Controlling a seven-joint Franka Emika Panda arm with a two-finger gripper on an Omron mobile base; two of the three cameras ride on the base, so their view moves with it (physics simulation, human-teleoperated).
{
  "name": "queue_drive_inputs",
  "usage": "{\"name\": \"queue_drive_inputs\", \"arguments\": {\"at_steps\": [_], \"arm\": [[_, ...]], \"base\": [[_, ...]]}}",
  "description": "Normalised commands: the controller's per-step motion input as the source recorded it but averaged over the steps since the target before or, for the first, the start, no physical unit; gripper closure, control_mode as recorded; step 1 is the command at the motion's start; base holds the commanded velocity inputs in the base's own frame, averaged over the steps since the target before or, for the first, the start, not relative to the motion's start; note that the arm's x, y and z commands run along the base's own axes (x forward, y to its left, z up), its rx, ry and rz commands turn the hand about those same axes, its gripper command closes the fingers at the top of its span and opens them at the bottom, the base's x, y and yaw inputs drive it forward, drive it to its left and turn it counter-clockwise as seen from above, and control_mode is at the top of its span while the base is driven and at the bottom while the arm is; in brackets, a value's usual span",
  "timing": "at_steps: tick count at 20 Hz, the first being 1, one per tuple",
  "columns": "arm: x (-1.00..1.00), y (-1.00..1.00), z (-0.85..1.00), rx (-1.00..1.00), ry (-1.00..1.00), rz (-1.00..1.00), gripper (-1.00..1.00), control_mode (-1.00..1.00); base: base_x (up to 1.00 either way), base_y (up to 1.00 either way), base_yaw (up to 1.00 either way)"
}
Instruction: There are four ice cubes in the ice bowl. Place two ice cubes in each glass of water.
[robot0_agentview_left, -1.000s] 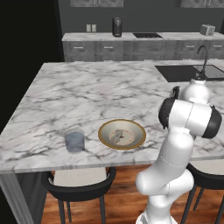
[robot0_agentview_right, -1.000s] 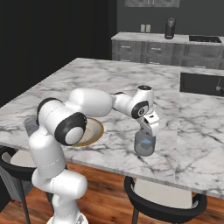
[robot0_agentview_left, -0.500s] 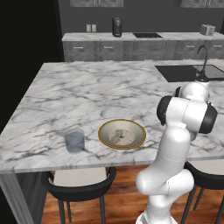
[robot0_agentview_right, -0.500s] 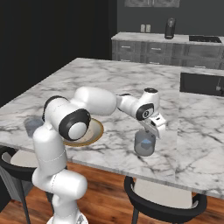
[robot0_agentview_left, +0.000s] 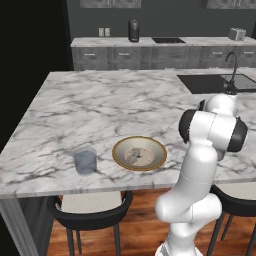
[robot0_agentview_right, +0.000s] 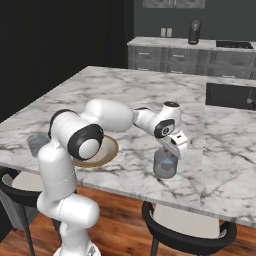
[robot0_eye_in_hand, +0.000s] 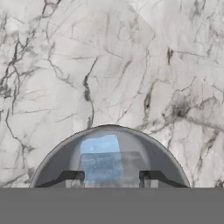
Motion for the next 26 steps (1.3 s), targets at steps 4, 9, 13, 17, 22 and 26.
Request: {"name": "queue_drive_inputs", "arguments": {"at_steps": [4,9,13,17,22,26], "arm": [[0.01,0.11,0.00,0.00,-0.01,0.00,1.00,-1.00],[0.03,0.00,0.00,0.02,-0.04,0.00,-1.00,-1.00],[0.00,0.00,0.00,0.03,-0.06,0.00,-1.00,-1.00],[0.00,0.00,0.01,0.04,-0.06,0.00,-1.00,-1.00],[0.00,0.00,0.27,0.07,-0.10,0.00,-1.00,-1.00],[-0.17,0.00,0.45,0.06,-0.14,0.02,-1.00,-1.00]], "base": [[0.00,0.00,0.00],[0.00,0.00,0.00],[0.00,0.00,0.00],[0.00,0.00,0.00],[0.00,0.00,0.00],[0.00,0.00,0.00]]}}
